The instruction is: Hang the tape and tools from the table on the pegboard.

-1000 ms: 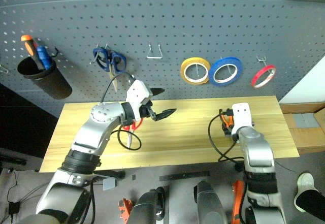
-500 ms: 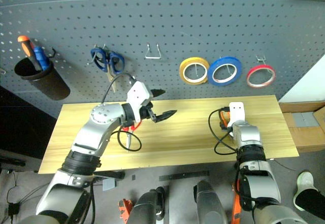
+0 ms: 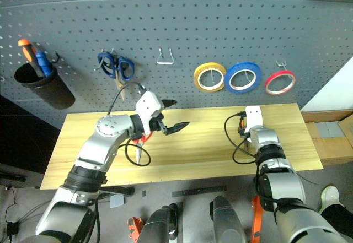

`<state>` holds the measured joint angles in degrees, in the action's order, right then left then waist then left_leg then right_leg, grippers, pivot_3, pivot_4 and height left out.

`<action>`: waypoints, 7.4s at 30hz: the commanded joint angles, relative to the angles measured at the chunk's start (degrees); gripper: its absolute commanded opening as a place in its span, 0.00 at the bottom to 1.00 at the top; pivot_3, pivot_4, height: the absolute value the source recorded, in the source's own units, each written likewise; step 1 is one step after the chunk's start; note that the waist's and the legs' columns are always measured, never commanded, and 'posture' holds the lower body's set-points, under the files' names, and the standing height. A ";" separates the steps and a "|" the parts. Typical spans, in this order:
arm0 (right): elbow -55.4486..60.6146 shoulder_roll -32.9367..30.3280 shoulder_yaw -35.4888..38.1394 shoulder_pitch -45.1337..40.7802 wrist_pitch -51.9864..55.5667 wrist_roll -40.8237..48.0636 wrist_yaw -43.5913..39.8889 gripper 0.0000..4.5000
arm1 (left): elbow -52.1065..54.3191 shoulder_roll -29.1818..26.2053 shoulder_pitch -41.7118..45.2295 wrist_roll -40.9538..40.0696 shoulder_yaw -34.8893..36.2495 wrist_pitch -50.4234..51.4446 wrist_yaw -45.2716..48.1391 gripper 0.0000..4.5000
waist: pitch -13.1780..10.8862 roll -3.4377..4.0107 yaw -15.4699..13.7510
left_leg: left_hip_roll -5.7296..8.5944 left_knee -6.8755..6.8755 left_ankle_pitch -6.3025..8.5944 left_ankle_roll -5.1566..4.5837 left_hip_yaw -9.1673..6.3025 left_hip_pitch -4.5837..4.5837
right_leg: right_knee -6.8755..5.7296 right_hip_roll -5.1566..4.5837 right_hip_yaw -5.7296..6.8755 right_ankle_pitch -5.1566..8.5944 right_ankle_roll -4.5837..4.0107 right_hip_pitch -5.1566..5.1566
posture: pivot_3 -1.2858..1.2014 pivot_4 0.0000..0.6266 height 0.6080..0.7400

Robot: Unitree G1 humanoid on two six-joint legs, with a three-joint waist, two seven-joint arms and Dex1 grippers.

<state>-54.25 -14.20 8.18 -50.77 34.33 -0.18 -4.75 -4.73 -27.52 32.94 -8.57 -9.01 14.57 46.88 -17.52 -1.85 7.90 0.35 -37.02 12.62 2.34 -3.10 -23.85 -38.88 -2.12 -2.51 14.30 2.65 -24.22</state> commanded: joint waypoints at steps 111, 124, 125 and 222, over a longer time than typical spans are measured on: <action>77.29 9.57 -28.59 8.83 32.37 9.37 -18.06 0.99 | -18.96 8.29 -1.92 0.04 14.15 34.29 -36.83 0.96 | 0.94 -0.90 -2.98 | -0.04 -0.69 -0.11 0.16 -0.59 -0.86 | -0.65 -0.02 0.24 -0.25 -0.31 -0.99 | 0.46 0.41 1.00; 77.43 6.83 -28.98 7.95 31.89 9.25 -17.90 1.00 | -21.25 7.51 -3.61 1.15 15.24 26.52 -35.59 0.24 | 1.00 -0.88 -2.91 | -0.03 -0.82 -0.11 0.15 -0.60 -0.85 | -0.70 -0.03 0.22 -0.28 -0.25 -0.95 | 0.46 0.40 1.00; 77.57 6.58 -28.97 7.91 31.87 9.28 -17.97 1.00 | -19.54 7.32 -4.83 1.43 14.84 25.17 -34.99 0.24 | 1.00 -0.88 -2.91 | -0.03 -0.82 -0.11 0.16 -0.60 -0.85 | -0.69 -0.04 0.23 -0.28 -0.25 -0.95 | 0.46 0.40 1.00; 67.17 13.57 -34.47 -0.24 31.51 13.55 -14.18 1.00 | -54.47 -4.26 9.95 -3.05 32.95 13.32 -38.78 0.57 | 0.83 -0.84 -2.83 | -0.12 -0.72 -0.01 0.04 -0.64 -0.95 | -0.14 0.00 0.31 -0.43 -0.19 -0.93 | 0.46 0.51 1.00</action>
<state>10.98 -0.95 -26.11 -49.99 66.80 13.80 -18.65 -58.33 -30.81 42.53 -11.27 23.66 28.68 8.11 -16.69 -2.69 5.07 0.23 -37.74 12.61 2.38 -3.74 -24.80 -39.02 -2.13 -2.20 13.87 2.46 -25.15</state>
